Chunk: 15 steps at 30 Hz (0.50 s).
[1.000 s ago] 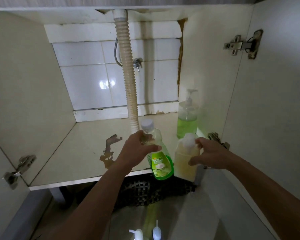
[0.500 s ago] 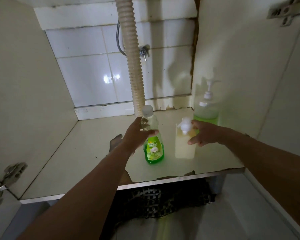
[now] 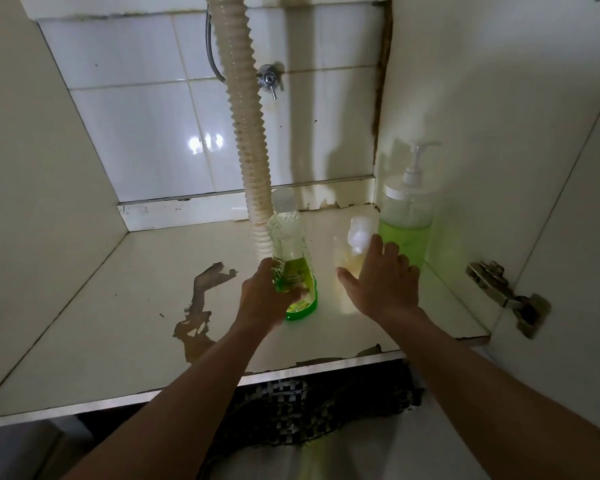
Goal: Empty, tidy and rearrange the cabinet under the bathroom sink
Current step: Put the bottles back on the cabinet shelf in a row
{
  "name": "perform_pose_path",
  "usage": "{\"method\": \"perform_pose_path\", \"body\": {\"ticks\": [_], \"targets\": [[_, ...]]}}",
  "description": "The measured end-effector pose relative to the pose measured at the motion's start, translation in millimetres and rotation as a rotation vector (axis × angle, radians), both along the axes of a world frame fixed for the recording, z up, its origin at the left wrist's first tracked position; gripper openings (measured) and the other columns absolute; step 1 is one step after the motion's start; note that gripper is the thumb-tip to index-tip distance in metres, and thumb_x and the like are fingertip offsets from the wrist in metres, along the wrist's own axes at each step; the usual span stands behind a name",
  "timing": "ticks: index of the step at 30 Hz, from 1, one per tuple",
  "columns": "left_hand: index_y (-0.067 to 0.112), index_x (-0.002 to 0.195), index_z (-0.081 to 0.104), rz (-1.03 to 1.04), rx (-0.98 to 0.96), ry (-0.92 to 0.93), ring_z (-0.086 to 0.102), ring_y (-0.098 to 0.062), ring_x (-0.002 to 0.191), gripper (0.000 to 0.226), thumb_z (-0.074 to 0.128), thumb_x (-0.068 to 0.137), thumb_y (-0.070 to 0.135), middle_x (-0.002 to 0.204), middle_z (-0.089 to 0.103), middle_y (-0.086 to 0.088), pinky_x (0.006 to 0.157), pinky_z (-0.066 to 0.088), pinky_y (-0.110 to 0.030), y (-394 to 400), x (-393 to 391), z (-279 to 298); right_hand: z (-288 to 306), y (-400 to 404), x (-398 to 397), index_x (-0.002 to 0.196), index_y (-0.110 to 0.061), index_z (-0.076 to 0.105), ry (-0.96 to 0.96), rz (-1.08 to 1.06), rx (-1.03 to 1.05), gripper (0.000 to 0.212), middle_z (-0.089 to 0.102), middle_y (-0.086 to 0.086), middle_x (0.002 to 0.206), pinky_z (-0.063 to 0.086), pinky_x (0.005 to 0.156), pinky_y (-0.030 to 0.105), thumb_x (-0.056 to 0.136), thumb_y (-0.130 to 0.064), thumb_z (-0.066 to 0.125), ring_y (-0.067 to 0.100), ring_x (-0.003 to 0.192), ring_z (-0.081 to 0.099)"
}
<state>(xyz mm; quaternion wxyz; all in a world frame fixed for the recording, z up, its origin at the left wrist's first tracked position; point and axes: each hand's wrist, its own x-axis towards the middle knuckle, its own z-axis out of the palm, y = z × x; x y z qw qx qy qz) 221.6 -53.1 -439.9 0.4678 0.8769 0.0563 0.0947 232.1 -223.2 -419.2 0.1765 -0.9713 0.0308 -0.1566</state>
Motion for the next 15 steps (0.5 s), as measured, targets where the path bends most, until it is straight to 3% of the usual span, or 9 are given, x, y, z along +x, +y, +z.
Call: {"method": "perform_pose_path", "body": {"ticks": [7,10,12,15], "targets": [[0.014,0.131,0.045,0.020,0.044,0.006,0.055,-0.027,0.112,0.061,0.076,0.078,0.022,0.129,0.057,-0.010,0.068,0.041,-0.022,-7,32,0,-4,-1,40,0.145,-0.006,0.020,-0.012,0.024,0.006,0.078,0.040,0.020,0.135,0.041,0.095,0.039,0.089,-0.048,0.055,0.034,0.118,0.047],[0.012,0.131,0.045,0.028,0.058,0.006,0.054,-0.027,0.109,0.061,0.076,0.079,0.022,0.129,0.056,-0.011,0.074,0.040,-0.026,-12,43,2,-1,2,53,0.145,-0.002,0.016,0.009,0.024,-0.006,0.081,0.038,0.022,0.134,0.045,0.089,0.038,0.090,-0.046,0.056,0.034,0.116,0.050],[0.011,0.129,0.044,0.026,0.088,0.024,0.051,-0.023,0.098,0.060,0.075,0.079,0.023,0.125,0.057,-0.011,0.073,0.039,-0.027,-15,47,4,4,2,60,0.145,0.000,0.013,0.039,0.020,-0.063,0.085,0.038,0.023,0.134,0.048,0.085,0.038,0.090,-0.048,0.055,0.035,0.114,0.054],[0.011,0.130,0.041,0.035,0.158,0.078,0.052,-0.025,0.096,0.064,0.076,0.079,0.026,0.124,0.057,-0.011,0.076,0.045,-0.032,-17,49,9,12,-1,64,0.147,0.001,0.010,0.096,0.008,-0.196,0.090,0.038,0.023,0.137,0.046,0.087,0.038,0.090,-0.054,0.051,0.034,0.118,0.052]]}}
